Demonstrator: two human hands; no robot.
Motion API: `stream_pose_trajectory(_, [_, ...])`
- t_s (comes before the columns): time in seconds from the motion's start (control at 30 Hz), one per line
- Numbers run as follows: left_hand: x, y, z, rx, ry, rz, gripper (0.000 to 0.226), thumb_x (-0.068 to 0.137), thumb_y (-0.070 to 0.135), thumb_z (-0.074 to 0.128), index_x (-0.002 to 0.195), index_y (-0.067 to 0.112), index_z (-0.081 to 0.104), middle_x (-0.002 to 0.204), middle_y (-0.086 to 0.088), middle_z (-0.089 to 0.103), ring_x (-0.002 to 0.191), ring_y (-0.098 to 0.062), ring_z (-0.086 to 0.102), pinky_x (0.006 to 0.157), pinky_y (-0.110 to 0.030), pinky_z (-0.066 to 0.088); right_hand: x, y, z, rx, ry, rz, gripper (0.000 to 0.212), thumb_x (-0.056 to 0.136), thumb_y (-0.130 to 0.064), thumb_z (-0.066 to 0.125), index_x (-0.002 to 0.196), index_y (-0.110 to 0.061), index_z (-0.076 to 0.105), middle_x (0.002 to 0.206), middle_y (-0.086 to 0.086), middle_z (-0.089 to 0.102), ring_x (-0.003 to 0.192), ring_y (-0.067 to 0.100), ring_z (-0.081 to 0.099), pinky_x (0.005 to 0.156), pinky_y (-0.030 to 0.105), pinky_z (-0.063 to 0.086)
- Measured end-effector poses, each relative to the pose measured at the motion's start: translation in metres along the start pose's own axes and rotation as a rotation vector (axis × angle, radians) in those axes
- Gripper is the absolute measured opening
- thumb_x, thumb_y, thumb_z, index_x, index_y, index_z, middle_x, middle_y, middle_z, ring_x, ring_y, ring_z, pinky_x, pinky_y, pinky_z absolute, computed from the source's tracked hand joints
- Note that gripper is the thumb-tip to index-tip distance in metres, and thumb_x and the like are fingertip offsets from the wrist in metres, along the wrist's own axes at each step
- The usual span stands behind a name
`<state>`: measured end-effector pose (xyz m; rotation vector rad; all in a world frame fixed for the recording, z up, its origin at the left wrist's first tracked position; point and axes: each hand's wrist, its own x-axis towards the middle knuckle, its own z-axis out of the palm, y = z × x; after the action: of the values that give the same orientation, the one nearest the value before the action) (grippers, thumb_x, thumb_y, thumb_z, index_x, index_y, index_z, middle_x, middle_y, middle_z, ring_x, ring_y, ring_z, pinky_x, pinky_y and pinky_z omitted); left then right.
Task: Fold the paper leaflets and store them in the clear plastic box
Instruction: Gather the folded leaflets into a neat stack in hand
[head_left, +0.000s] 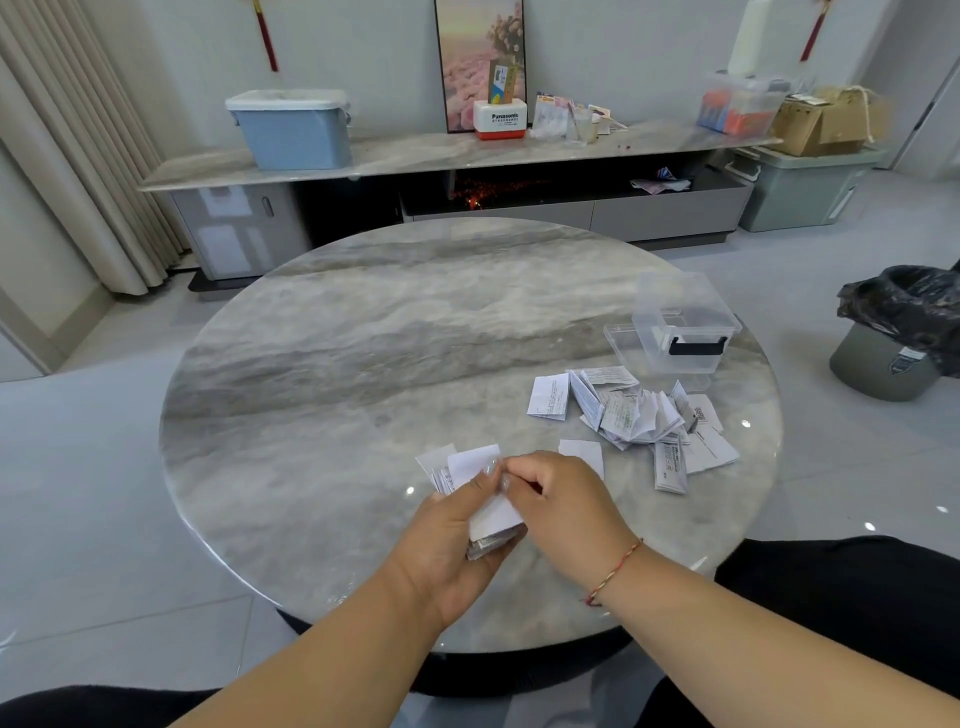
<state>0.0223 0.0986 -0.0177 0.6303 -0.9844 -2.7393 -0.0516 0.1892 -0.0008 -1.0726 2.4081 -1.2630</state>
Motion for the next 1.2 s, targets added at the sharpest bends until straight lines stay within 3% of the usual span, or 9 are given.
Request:
stream_pose_trajectory(0.13, [0.001, 0.002, -0.002, 0.001, 0.032, -0.062, 0.017, 0.084, 0.014, 0.059, 0.098, 0.005, 0.064, 0.086, -0.016, 0.067, 0.074, -0.025, 0.066, 0.067, -0.034, 0.055, 0.006, 0.003, 0.000, -0.176, -0.067, -0.056, 0.018, 0.093, -0.012, 0.046, 0.087, -0.009, 0.063, 0.084, 0.006, 0.047, 0.080, 0.019, 0.050, 0.067, 0.026, 0.034])
stream_pose_trajectory(0.3, [0.004, 0.006, -0.009, -0.104, 0.118, -0.092, 0.029, 0.075, 0.003, 0.058, 0.103, 0.008, 0.057, 0.070, -0.010, 0.056, 0.057, -0.020, 0.055, 0.054, -0.028, 0.049, 0.043, 0.053, -0.038, -0.537, 0.024, 0.145, 0.040, 0.091, -0.022, 0.050, 0.131, -0.015, 0.049, 0.121, 0.007, 0.052, 0.116, 0.025, 0.045, 0.093, 0.032, 0.040])
stream_pose_trajectory(0.43, [0.002, 0.007, -0.011, -0.112, 0.116, -0.115, 0.026, 0.071, 0.008, 0.064, 0.096, 0.010, 0.058, 0.067, -0.008, 0.053, 0.055, -0.018, 0.051, 0.053, -0.027, 0.046, 0.052, 0.072, -0.033, -0.819, -0.094, 0.192, 0.045, 0.091, -0.031, 0.052, 0.132, -0.015, 0.040, 0.127, 0.004, 0.049, 0.119, 0.024, 0.040, 0.090, 0.035, 0.043])
stream_pose_trajectory(0.53, [0.002, 0.006, -0.013, -0.112, 0.145, -0.118, 0.027, 0.069, 0.010, 0.066, 0.095, 0.010, 0.058, 0.068, -0.009, 0.055, 0.056, -0.019, 0.053, 0.053, -0.028, 0.049, 0.056, 0.074, -0.028, -0.850, -0.097, 0.168, 0.029, 0.090, -0.021, 0.055, 0.117, -0.014, 0.051, 0.117, 0.005, 0.054, 0.112, 0.023, 0.045, 0.083, 0.033, 0.046])
stream_pose_trajectory(0.63, [0.003, 0.006, -0.014, -0.088, 0.176, -0.118, 0.025, 0.068, 0.013, 0.069, 0.091, 0.011, 0.060, 0.069, -0.008, 0.057, 0.058, -0.019, 0.054, 0.054, -0.029, 0.051, 0.059, 0.073, -0.028, -0.696, -0.080, 0.257, 0.013, 0.089, -0.014, 0.056, 0.100, -0.014, 0.062, 0.103, 0.003, 0.064, 0.098, 0.021, 0.057, 0.076, 0.027, 0.045])
stream_pose_trajectory(0.77, [0.005, 0.007, -0.016, -0.072, 0.158, -0.085, 0.028, 0.067, 0.019, 0.072, 0.091, 0.011, 0.061, 0.071, -0.008, 0.058, 0.060, -0.019, 0.055, 0.056, -0.030, 0.052, 0.044, 0.039, -0.027, 0.358, 0.144, 0.363, 0.016, 0.082, -0.005, 0.067, 0.071, -0.015, 0.061, 0.066, 0.004, 0.060, 0.047, 0.007, 0.053, 0.047, 0.020, 0.045])
stream_pose_trajectory(0.87, [0.005, 0.006, -0.014, -0.066, 0.077, -0.046, 0.030, 0.071, 0.023, 0.068, 0.096, 0.007, 0.064, 0.078, -0.011, 0.062, 0.062, -0.018, 0.057, 0.060, -0.030, 0.051, 0.026, 0.011, -0.009, 0.712, 0.069, 0.358, 0.013, 0.083, 0.002, 0.064, 0.075, -0.008, 0.062, 0.063, 0.008, 0.058, 0.034, 0.005, 0.042, 0.037, 0.015, 0.036])
stream_pose_trajectory(1.07, [-0.001, 0.006, -0.007, -0.007, -0.017, -0.044, 0.018, 0.078, 0.019, 0.061, 0.083, 0.004, 0.071, 0.076, -0.014, 0.062, 0.063, -0.020, 0.060, 0.065, -0.029, 0.046, 0.012, 0.003, 0.012, 0.602, 0.059, 0.327, 0.011, 0.080, -0.003, 0.069, 0.077, -0.014, 0.068, 0.064, 0.003, 0.062, 0.039, 0.001, 0.049, 0.043, 0.013, 0.039])
stream_pose_trajectory(1.2, [0.001, 0.007, -0.012, -0.035, 0.065, -0.100, 0.029, 0.074, 0.008, 0.061, 0.102, 0.003, 0.062, 0.083, -0.015, 0.065, 0.069, -0.023, 0.063, 0.063, -0.032, 0.052, 0.009, 0.003, 0.001, 0.156, -0.036, 0.028, 0.036, 0.067, -0.018, 0.067, 0.101, -0.027, 0.064, 0.098, -0.008, 0.058, 0.086, -0.002, 0.055, 0.075, 0.009, 0.039])
